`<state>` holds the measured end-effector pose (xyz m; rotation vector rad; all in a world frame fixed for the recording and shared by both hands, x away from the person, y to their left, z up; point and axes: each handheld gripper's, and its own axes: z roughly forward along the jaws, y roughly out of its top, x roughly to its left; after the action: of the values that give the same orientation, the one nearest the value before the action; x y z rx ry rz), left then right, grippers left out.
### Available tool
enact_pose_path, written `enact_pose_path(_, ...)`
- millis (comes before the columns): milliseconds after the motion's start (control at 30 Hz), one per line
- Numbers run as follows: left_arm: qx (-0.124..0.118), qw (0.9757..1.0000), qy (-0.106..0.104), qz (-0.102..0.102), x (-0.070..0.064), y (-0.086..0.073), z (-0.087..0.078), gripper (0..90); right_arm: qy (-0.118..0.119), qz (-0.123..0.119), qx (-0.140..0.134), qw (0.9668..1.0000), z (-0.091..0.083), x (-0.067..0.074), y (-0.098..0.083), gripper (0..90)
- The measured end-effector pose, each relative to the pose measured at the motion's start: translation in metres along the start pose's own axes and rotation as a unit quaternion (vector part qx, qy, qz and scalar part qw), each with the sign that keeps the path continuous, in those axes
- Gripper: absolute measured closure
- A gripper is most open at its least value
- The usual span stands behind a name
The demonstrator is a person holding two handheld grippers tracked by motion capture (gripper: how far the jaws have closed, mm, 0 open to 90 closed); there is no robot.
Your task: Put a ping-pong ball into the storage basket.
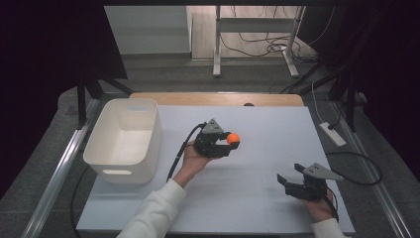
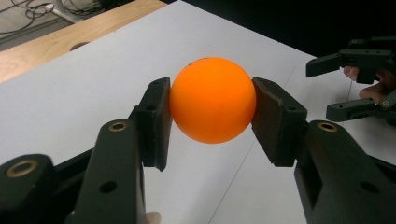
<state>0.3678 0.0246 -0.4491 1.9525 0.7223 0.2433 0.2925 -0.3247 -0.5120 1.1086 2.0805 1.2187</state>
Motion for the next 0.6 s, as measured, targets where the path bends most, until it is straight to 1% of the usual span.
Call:
enact_pose_path(67, -0.002, 1.0, 0.001, 0.0, 0.0, 0.0, -0.002, 50.6, 0.0, 0.0, 0.0, 1.0, 0.0, 0.0, 0.0, 18.8)
enact_pose_path(400, -0.025, 0.9997, 0.007, -0.003, 0.004, 0.002, -0.02, 50.6, -0.001, -0.001, 0.0, 1.0, 0.0, 0.001, 0.0, 18.9)
enact_pose_path(600, -0.031, 0.9995, 0.009, -0.004, 0.005, 0.002, -0.027, 50.6, -0.002, -0.002, 0.001, 1.0, 0.0, 0.001, 0.0, 18.9)
